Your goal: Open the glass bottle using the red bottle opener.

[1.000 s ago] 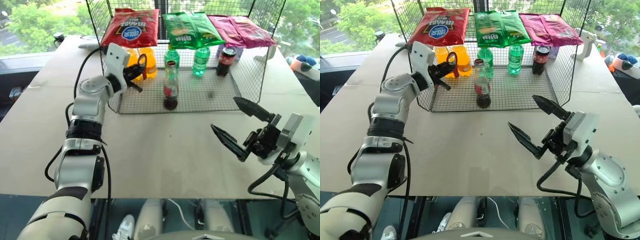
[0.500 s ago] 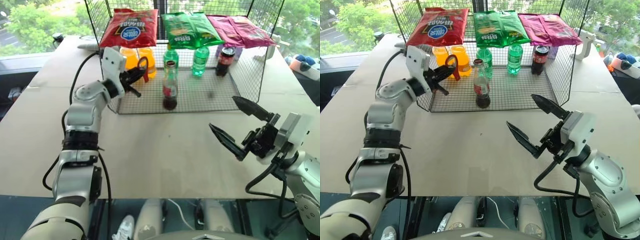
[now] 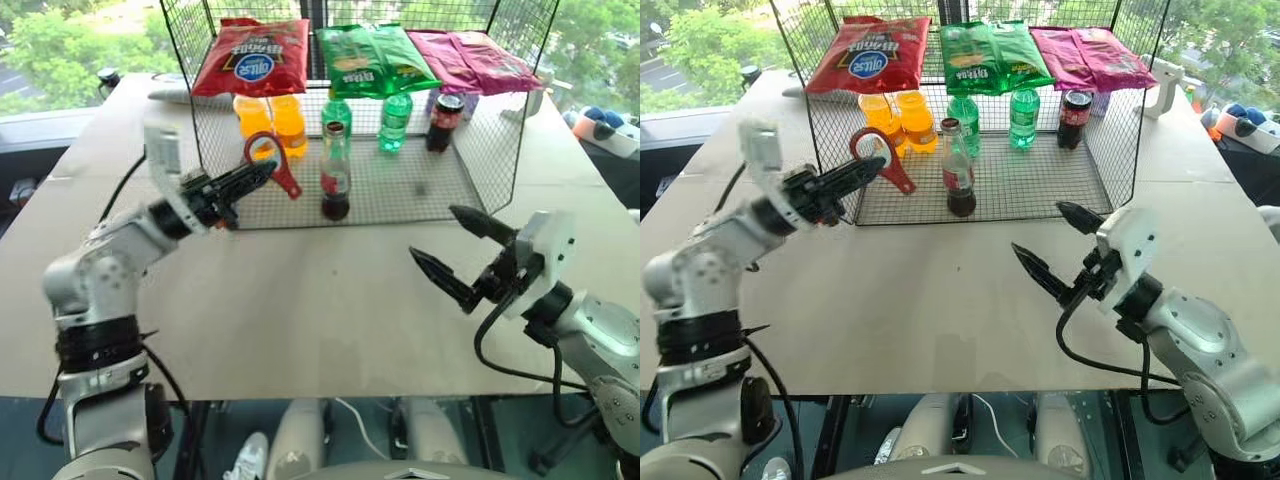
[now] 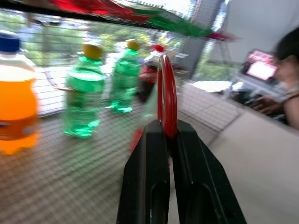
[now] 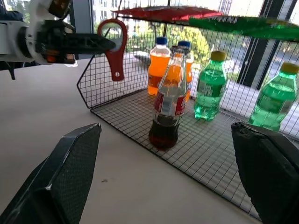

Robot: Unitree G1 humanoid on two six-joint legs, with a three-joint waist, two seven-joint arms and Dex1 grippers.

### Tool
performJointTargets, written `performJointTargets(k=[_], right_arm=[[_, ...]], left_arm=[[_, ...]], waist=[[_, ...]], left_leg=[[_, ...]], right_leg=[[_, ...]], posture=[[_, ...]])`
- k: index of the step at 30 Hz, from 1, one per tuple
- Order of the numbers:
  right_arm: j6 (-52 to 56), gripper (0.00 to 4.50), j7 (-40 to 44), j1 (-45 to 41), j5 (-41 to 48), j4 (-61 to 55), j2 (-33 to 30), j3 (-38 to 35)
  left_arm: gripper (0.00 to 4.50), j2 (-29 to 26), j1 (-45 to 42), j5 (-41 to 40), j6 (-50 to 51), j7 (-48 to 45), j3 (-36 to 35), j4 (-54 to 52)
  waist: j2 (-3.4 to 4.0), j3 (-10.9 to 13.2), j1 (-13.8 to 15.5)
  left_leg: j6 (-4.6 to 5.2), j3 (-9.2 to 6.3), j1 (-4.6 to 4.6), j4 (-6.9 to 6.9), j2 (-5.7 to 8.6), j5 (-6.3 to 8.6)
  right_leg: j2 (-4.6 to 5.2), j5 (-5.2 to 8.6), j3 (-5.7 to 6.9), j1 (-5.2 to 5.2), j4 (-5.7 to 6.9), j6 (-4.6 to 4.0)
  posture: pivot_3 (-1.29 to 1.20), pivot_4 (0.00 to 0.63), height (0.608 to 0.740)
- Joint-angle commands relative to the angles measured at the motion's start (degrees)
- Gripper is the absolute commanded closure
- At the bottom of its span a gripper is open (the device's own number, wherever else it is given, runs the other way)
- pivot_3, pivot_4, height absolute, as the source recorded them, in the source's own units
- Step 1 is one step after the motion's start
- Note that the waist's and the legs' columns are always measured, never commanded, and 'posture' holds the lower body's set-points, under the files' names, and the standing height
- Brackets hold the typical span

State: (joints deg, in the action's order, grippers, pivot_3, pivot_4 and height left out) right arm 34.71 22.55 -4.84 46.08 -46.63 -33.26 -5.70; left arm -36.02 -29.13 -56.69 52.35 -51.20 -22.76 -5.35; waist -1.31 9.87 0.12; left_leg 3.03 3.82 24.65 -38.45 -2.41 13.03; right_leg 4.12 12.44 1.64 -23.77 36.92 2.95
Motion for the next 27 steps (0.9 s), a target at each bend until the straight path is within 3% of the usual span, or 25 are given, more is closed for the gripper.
performJointTargets(k=[1, 4, 11, 27], right_arm=[[5.7, 0.00, -0.5, -6.1, 16.4, 1.1, -1.1, -1.6], [10.7, 0.00, -1.1, -12.5, 24.4, 6.3, -1.6, 0.4], [17.5, 0.00, 0.2, -22.2, 30.9, 13.5, -1.8, 4.4], [24.0, 0.00, 4.5, -27.0, 33.9, 17.9, -1.8, 6.3]], left_arm=[[4.45, 1.7, -0.1, -11.9, 6.2, 0.4, -0.2, -5.9], [4.45, 4.3, -0.8, -13.7, 7.2, 1.5, 3.4, -6.9], [4.45, 4.3, -3.3, -12.2, 6.9, -3.5, 9.9, -5.5], [4.45, -0.6, -4.6, -5.3, 3.3, -15.7, 16.2, -5.2]], waist=[[0.00, 0.0, 0.3], [-0.02, 0.0, 0.7], [-0.03, 0.0, 0.6], [-0.02, 0.0, 0.6]], left_leg=[[0.01, -0.05, -0.02, -0.02, 0.01, 0.00], [0.02, -0.05, -0.19, -0.07, 0.07, 0.00], [0.04, -0.06, -0.03, -0.05, 0.17, 0.00], [0.05, -0.02, 0.08, 0.00, 0.15, 0.01]], right_leg=[[0.01, 0.00, 0.03, 0.04, 0.01, 0.00], [0.04, 0.12, 0.02, 0.23, 0.01, -0.23], [-0.07, 0.12, -0.05, 0.09, 0.02, -0.26], [-0.06, 0.12, -0.06, 0.00, -0.08, -0.25]], posture=[[0.00, 0.150, 0.740], [0.00, 0.150, 0.740], [0.00, 0.150, 0.740], [0.00, 0.150, 0.740]])
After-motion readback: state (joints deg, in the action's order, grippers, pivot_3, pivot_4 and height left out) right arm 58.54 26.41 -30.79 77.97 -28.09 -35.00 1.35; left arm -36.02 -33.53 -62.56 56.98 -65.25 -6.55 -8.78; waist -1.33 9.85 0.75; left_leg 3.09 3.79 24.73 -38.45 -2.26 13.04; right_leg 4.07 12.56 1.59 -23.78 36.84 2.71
